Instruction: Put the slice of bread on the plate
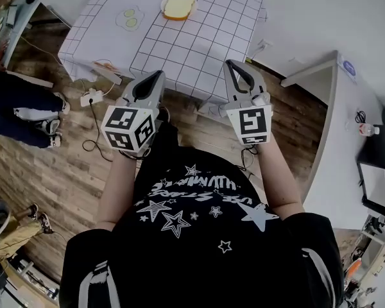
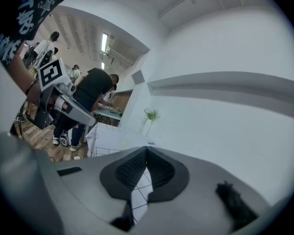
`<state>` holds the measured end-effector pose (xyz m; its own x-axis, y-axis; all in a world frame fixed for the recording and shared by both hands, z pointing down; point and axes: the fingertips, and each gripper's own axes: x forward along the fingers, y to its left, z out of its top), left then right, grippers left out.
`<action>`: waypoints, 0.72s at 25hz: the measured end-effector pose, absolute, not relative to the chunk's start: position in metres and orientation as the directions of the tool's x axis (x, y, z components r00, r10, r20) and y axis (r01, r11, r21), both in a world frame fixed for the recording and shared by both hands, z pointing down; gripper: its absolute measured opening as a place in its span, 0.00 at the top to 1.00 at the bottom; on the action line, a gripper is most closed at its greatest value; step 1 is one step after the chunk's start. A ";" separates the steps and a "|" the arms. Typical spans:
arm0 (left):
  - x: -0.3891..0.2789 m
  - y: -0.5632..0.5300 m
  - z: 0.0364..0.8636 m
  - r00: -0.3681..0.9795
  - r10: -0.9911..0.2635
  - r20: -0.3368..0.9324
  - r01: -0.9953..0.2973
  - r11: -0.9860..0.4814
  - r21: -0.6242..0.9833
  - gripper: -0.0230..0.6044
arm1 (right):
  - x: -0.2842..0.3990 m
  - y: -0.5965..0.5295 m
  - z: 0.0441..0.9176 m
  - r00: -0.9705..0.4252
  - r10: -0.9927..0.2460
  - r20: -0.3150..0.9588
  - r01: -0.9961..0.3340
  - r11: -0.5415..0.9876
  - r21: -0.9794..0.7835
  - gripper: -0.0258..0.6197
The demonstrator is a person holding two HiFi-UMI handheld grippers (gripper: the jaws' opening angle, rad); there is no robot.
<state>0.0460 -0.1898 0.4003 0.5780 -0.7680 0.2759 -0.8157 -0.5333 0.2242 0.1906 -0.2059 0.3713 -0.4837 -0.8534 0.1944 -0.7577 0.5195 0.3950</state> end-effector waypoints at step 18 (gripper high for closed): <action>0.066 -0.141 0.371 0.542 -0.811 0.221 -0.840 -0.519 0.155 0.95 | 0.221 -0.148 0.363 -0.469 -0.867 0.167 -0.773 0.495 0.396 0.94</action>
<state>0.0660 -0.1413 0.3714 0.5419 -0.8108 0.2211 -0.8404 -0.5193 0.1554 0.2210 -0.1484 0.3632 -0.4690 -0.8672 0.1672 -0.7734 0.4947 0.3963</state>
